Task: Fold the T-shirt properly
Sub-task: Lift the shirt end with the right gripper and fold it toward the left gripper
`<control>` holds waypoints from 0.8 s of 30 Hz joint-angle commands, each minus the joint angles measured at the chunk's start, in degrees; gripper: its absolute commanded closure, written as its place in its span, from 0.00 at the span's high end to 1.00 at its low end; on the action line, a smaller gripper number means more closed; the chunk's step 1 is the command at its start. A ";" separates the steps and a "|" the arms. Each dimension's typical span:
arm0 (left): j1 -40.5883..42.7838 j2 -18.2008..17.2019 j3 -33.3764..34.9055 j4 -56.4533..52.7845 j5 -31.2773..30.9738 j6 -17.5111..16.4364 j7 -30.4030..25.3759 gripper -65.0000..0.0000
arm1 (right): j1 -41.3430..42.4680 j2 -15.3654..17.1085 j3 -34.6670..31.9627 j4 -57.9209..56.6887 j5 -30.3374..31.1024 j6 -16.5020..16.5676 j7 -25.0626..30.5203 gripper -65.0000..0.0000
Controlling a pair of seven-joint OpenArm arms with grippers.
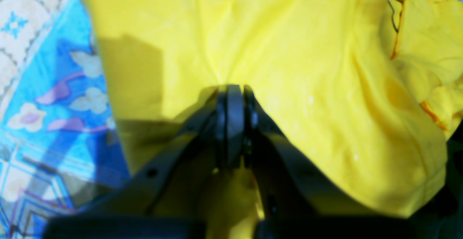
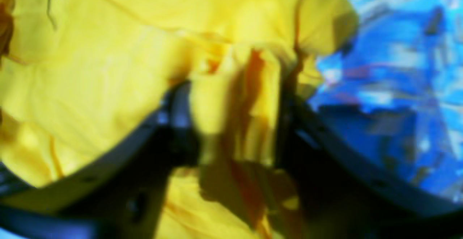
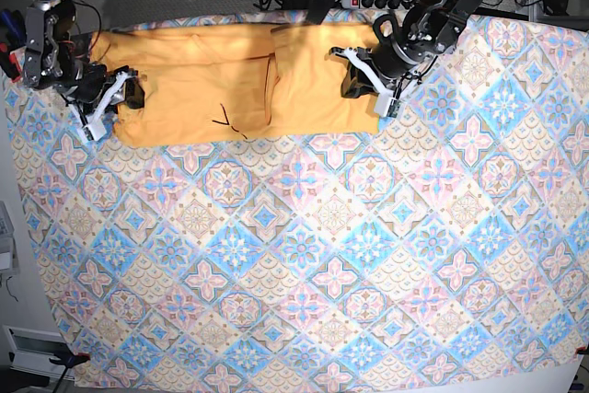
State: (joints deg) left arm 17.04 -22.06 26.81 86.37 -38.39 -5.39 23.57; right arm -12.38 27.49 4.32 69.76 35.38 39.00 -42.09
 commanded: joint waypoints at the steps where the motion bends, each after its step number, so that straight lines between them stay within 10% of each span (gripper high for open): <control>1: 0.15 -0.40 -0.04 0.53 0.55 0.33 1.35 0.00 | 0.03 0.69 -0.14 0.35 -0.17 1.00 -1.56 0.29; 10: -0.03 -0.31 -0.04 0.53 0.55 0.33 1.26 0.00 | 0.47 -0.54 0.30 2.29 -0.17 1.00 -4.55 0.00; 24: -1.96 2.33 -1.97 0.45 0.46 0.42 1.26 0.00 | 3.20 -3.44 0.21 20.31 -0.17 1.00 -12.29 0.00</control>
State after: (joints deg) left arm 15.35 -19.53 25.12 86.24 -38.00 -4.84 25.50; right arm -10.09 22.74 3.99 89.01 34.57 39.92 -55.20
